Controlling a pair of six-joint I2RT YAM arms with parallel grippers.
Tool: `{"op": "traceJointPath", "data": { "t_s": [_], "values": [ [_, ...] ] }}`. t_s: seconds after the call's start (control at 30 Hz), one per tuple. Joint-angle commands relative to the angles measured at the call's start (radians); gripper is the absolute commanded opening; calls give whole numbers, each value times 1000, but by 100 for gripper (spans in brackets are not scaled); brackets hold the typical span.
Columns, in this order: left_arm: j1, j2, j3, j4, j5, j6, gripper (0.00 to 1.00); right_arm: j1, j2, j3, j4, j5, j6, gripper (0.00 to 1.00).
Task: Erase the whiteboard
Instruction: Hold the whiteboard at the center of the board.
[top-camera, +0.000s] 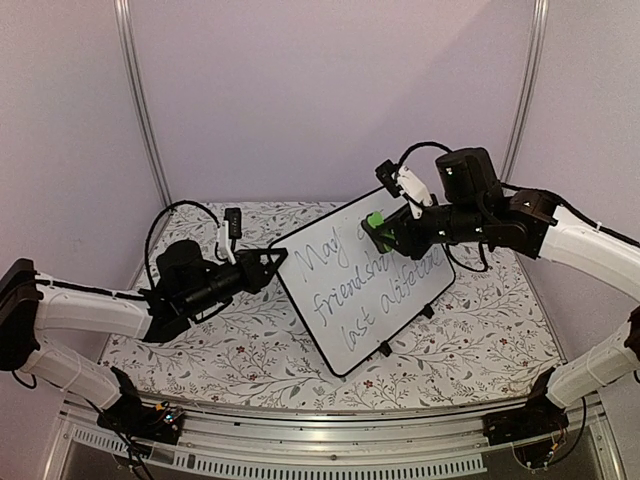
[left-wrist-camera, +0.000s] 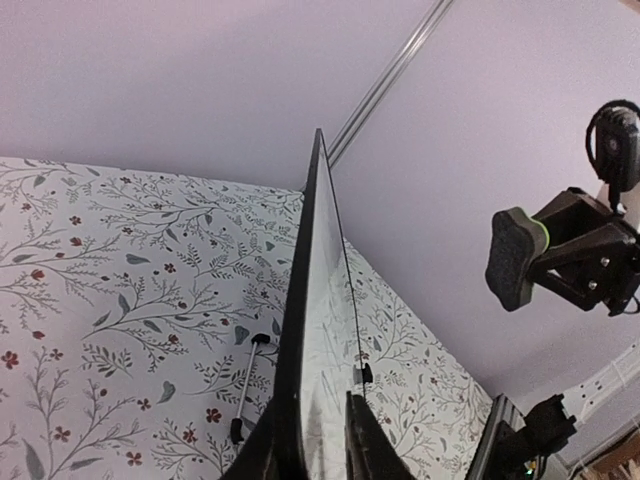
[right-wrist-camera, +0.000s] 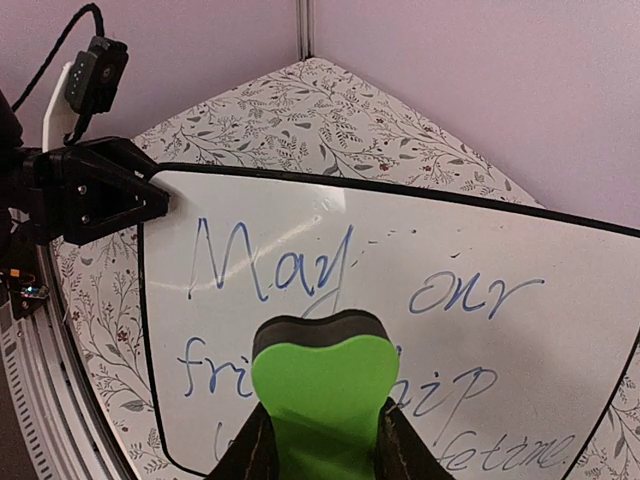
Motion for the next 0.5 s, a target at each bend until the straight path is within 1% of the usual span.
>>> {"op": "traceJointPath", "data": {
  "t_s": [0.0, 0.2, 0.27, 0.3, 0.33, 0.4, 0.47],
  "values": [
    [-22, -12, -18, 19, -30, 29, 35, 36, 54, 63, -37, 69, 12, 32],
    [-19, -50, -11, -31, -73, 78, 57, 46, 77, 78, -7, 55, 41, 32],
    [-18, -71, -9, -55, -106, 84, 66, 57, 82, 80, 5, 48, 50, 32],
    [-17, -87, -9, -64, -126, 85, 74, 66, 85, 81, 12, 47, 51, 32],
    [-13, -96, -7, -74, -143, 84, 78, 76, 88, 85, 18, 48, 51, 32],
    [4, -103, 6, -93, -151, 75, 85, 100, 109, 104, 19, 69, 52, 32],
    [21, -93, 21, -90, -119, 63, 86, 127, 147, 134, 8, 106, 56, 32]
  ]
}}
